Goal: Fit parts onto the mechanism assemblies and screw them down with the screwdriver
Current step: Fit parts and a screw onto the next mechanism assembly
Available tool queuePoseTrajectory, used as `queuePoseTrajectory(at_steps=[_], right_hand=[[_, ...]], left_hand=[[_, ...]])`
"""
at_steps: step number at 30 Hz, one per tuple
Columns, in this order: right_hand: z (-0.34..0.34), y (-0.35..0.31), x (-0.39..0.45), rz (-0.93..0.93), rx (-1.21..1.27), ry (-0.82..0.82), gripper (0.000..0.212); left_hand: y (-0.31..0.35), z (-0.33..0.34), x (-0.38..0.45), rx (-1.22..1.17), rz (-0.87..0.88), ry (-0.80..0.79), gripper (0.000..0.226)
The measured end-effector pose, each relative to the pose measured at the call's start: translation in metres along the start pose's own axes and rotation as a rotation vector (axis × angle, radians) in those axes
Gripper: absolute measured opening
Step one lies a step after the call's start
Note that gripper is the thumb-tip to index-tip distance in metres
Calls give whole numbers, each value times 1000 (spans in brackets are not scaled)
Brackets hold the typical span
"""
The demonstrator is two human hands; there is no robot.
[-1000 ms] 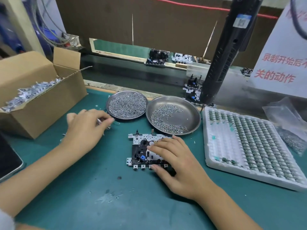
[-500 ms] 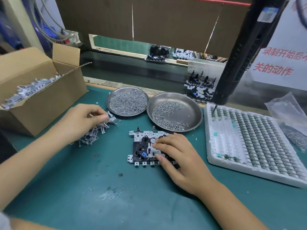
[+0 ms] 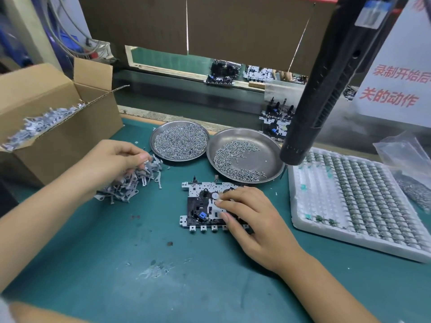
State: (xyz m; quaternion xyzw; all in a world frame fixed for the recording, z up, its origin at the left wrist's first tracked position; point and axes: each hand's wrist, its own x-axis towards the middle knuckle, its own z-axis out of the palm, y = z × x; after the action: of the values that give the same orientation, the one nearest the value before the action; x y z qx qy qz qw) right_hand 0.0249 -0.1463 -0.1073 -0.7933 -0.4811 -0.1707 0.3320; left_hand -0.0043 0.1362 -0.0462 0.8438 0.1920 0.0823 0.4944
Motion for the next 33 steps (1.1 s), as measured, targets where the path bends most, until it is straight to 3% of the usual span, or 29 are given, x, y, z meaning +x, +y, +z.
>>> queuePoseTrajectory(at_steps=[4, 8, 11, 12, 16, 18, 20, 24, 27, 30, 33], right_hand=[[0, 0, 0, -3, -2, 13, 23], [1, 0, 0, -1, 3, 16, 23], [1, 1, 0, -7, 0, 20, 23], [1, 1, 0, -8, -1, 20, 23], [1, 0, 0, -14, -6, 26, 23], [0, -1, 1, -17, -2, 40, 23], [-1, -2, 1, -9, 20, 79, 23], [-3, -4, 3, 71, 100, 169, 31], [-3, -1, 3, 115, 115, 145, 30], [0, 4, 2, 139, 112, 157, 18], [1, 5, 2, 182, 168, 191, 15]], left_hand=[[1, -2, -2, -165, -61, -22, 10], [0, -3, -1, -51, -51, -17, 11], [5, -3, -3, -361, -120, -144, 10], [6, -2, -4, -360, -96, -148, 10], [5, 3, -6, 56, 104, 12, 14], [9, 4, -10, -69, 110, -68, 17], [16, 10, -21, -112, 242, -169, 17], [25, 40, -44, 45, 665, -397, 10], [22, 63, -44, 255, 919, -410, 12], [17, 74, -43, 260, 947, -342, 12], [8, 81, -48, 114, 813, -308, 13]])
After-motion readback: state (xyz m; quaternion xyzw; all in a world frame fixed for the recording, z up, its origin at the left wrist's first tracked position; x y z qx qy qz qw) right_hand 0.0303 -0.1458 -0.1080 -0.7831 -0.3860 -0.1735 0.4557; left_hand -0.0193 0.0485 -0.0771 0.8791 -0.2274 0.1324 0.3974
